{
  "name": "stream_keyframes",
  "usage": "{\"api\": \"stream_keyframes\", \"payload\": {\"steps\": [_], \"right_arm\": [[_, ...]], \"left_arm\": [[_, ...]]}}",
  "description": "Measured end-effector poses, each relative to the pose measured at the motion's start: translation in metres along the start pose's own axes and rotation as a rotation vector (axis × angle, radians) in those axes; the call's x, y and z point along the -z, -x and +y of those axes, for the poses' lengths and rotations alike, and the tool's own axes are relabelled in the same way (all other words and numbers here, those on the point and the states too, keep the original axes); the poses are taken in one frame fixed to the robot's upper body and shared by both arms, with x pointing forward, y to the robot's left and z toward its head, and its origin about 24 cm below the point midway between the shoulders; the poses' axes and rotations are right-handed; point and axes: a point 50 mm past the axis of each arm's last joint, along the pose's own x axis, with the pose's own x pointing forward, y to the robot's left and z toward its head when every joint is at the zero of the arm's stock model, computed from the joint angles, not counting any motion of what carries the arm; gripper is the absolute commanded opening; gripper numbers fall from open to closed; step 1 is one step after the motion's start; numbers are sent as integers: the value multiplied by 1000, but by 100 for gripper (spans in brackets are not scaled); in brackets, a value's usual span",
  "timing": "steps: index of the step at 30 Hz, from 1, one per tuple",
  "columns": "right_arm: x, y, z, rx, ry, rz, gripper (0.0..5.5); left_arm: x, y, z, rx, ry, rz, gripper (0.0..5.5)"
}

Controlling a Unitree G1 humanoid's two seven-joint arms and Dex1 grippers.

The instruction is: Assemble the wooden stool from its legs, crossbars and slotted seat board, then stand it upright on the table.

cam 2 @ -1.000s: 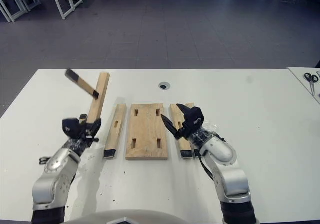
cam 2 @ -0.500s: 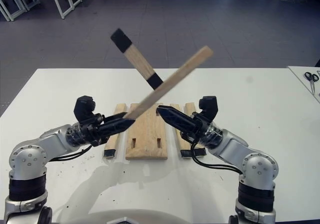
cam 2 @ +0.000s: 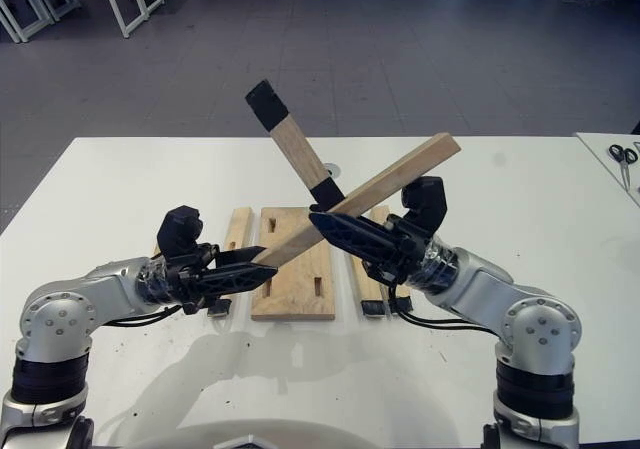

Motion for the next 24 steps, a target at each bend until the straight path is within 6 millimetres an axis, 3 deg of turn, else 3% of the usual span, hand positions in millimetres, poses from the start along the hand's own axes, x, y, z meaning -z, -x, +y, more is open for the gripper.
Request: {"api": "stream_keyframes", "payload": {"steps": [3,10,12,17,21,24], "right_arm": [[0,1,-1,1,24,13,202],[-1,2,-3,-18,76,32,202],[-1,3,-3,-22,79,31,202],[1,11,-11,54,81,56,202],[3,22,-21,122,72,60,202],[3,29,-30,197,92,64,202]], "left_arm": [[0,0,-1,9,1,0,206],[0,-2,-2,13,8,2,206],[0,-2,-2,12,7,-1,248],[-29,9,-8,0,-96,-207,290],[-47,31,3,-171,-168,-324,290],[-41,34,25,-410,-273,-226,290]]}}
